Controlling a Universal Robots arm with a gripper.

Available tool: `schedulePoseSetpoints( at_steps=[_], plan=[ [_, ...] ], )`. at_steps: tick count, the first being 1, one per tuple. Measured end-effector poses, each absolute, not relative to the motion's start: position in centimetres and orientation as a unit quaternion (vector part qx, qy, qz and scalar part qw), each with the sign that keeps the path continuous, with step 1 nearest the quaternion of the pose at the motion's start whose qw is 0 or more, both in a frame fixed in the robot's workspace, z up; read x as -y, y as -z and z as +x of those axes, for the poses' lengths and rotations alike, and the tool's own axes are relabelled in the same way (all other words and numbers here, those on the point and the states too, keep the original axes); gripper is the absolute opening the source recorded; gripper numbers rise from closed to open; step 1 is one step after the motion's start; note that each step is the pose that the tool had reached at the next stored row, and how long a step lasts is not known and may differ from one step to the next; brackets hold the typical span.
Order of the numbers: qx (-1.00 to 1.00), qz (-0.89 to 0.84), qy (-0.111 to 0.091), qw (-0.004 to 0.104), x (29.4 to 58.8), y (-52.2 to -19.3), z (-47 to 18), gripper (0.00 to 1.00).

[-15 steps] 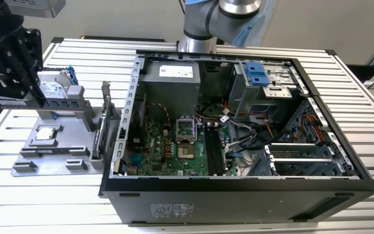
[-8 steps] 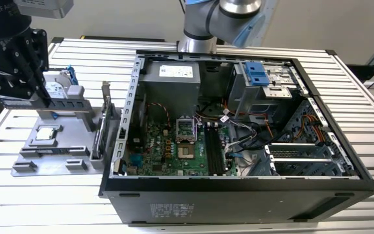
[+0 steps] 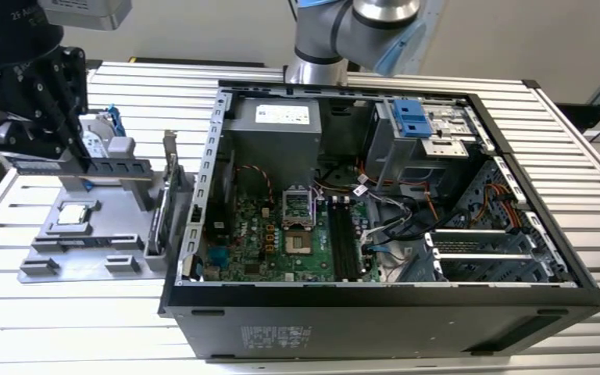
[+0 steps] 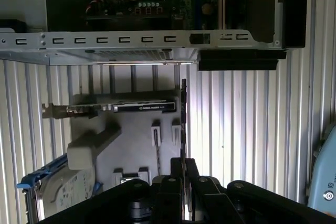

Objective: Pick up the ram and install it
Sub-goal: 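Pick up the ram and move it above insertion slot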

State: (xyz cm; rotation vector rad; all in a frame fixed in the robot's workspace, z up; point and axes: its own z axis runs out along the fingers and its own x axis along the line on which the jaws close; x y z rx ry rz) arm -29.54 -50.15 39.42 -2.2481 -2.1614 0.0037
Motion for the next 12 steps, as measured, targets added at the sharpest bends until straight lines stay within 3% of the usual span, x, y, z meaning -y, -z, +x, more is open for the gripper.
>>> schedulePoseSetpoints(
  at_steps=[12],
  plan=[
    [0.693,-0.721,-0.001,0.011,50.2,-39.4,-27.9,0.0]
  ],
)
